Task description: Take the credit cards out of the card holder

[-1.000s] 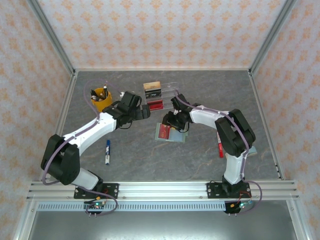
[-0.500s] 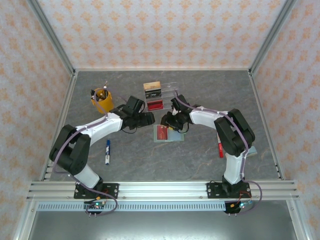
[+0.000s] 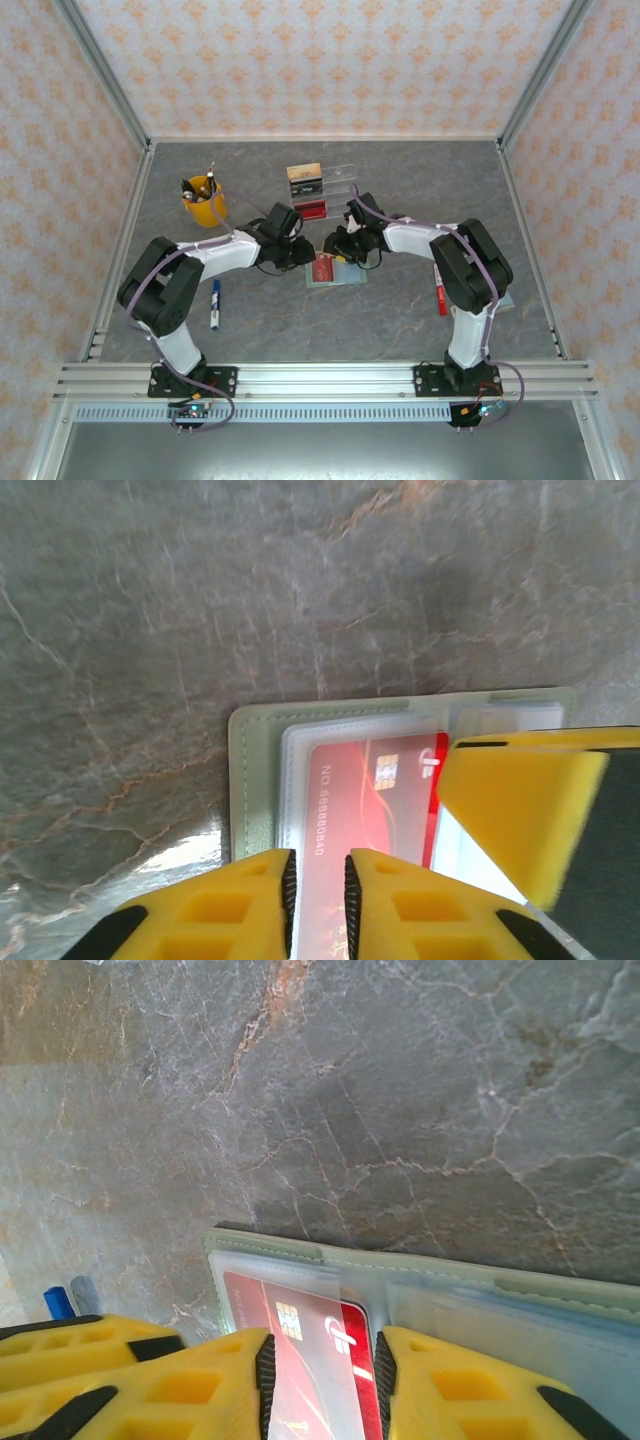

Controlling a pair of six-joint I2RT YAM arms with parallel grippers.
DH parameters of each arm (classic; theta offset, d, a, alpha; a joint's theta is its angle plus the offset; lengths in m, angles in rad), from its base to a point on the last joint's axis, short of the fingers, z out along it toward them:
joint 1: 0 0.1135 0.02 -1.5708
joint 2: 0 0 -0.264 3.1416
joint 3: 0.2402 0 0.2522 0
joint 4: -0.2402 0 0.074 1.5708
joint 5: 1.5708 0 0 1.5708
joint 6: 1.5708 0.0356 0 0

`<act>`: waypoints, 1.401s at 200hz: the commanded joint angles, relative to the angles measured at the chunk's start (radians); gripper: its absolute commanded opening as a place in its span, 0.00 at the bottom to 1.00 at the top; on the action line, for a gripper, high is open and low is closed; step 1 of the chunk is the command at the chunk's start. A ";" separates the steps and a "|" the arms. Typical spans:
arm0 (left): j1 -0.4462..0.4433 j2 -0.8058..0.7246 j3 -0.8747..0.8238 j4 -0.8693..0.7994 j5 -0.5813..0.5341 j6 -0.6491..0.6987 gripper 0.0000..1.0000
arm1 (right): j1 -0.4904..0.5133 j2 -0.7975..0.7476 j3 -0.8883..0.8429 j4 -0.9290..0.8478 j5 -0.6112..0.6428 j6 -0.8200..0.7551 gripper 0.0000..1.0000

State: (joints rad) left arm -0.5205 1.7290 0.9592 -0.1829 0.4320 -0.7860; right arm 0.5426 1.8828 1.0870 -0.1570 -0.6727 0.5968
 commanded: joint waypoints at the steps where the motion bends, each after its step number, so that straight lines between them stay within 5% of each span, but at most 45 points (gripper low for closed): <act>1: -0.004 0.027 0.021 0.010 -0.011 -0.020 0.19 | -0.004 -0.036 -0.011 -0.043 0.028 -0.036 0.33; 80: -0.006 0.087 0.037 -0.052 -0.045 -0.021 0.05 | -0.004 -0.003 -0.007 -0.065 0.002 -0.063 0.30; 280: 0.000 0.170 0.044 -0.091 -0.103 0.011 0.00 | -0.038 -0.062 -0.119 0.139 -0.223 0.004 0.17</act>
State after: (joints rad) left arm -0.5236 1.8194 1.0206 -0.2432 0.4118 -0.7849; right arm 0.5026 1.8492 0.9840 -0.0620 -0.8448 0.5915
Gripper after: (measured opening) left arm 0.056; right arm 0.172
